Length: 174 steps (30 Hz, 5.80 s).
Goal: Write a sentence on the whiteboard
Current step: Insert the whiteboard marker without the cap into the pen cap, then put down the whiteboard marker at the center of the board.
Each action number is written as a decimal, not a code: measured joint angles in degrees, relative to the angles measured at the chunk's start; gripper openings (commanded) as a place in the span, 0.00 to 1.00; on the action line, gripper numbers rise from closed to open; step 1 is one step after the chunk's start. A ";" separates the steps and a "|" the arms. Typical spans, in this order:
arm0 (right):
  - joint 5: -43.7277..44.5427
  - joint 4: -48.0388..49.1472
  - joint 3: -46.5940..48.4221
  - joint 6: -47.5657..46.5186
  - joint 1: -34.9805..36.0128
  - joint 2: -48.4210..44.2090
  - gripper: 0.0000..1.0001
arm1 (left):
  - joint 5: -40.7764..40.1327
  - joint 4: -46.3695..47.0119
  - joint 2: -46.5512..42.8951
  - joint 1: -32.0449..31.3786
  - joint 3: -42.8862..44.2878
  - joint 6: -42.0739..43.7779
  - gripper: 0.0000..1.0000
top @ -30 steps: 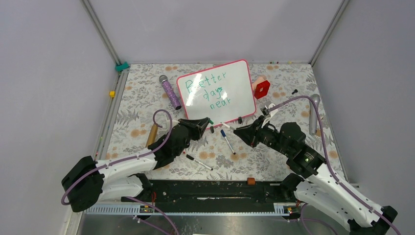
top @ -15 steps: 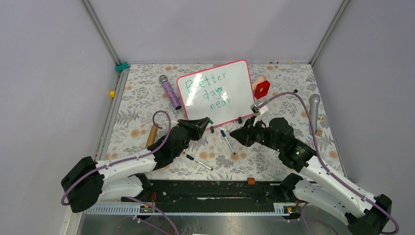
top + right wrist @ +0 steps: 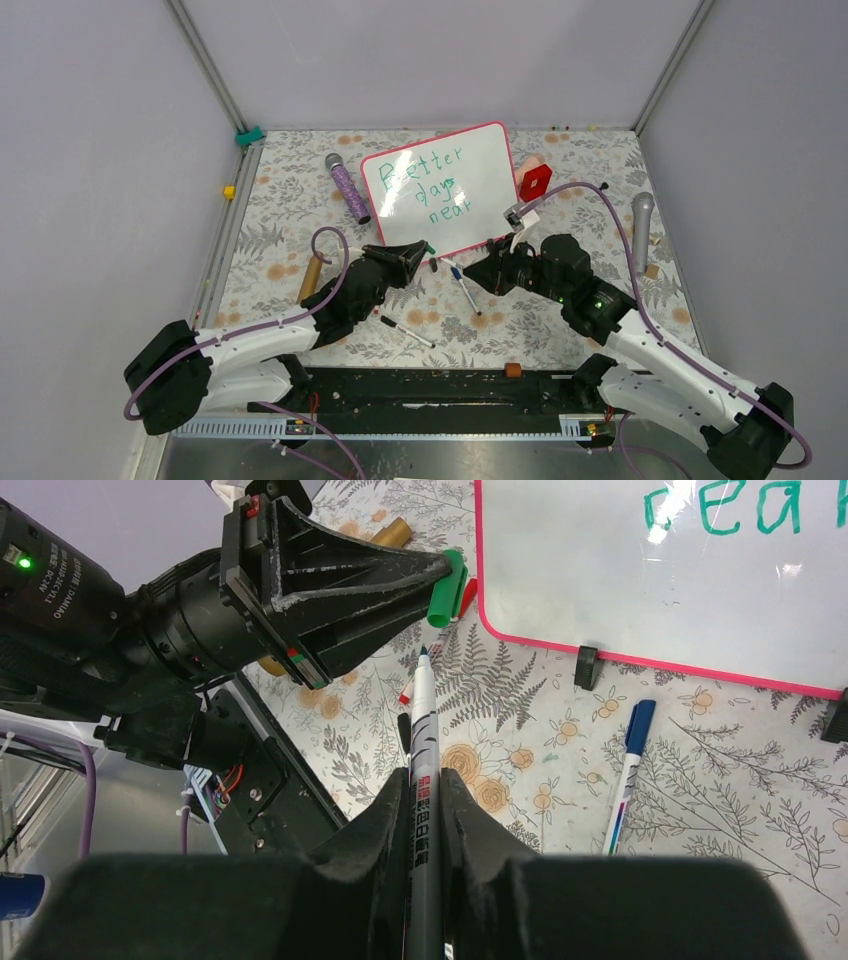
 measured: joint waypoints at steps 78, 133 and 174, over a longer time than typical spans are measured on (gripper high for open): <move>31.82 11.32 3.98 -15.45 16.26 14.69 0.00 | -11.67 6.62 6.32 -5.46 1.53 -1.60 0.00; 19.98 -59.10 29.70 -7.19 11.28 35.41 0.00 | -5.42 35.19 30.62 -26.47 -7.67 -12.52 0.67; 12.41 -35.01 22.51 -12.24 8.66 34.77 0.14 | -38.86 -50.18 -42.40 -26.51 -2.12 30.42 0.86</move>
